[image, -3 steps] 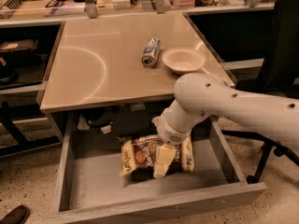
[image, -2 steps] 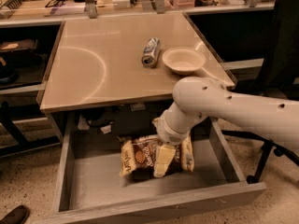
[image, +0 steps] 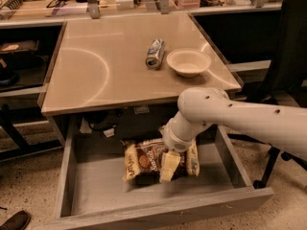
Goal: Pick brown chip bag from top drawer and place on counter
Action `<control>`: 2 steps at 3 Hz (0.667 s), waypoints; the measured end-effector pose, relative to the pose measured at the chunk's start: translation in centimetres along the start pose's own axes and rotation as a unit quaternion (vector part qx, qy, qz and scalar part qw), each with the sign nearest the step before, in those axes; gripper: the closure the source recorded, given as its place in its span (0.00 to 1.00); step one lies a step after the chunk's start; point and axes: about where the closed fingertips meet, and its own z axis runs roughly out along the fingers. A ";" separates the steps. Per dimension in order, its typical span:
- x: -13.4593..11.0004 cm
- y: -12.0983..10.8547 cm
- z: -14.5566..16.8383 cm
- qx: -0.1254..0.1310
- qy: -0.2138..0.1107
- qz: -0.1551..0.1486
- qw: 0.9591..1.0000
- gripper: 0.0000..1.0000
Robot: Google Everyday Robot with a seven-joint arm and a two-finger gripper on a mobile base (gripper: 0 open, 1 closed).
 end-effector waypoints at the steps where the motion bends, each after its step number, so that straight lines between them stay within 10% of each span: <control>1: 0.9 0.3 1.3 -0.008 0.005 0.005 1.000 0.00; 2: 0.9 0.3 1.3 -0.008 0.005 0.005 1.000 0.19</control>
Offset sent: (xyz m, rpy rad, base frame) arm -0.0021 -0.0025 -0.0140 -0.0083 0.0164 -0.0030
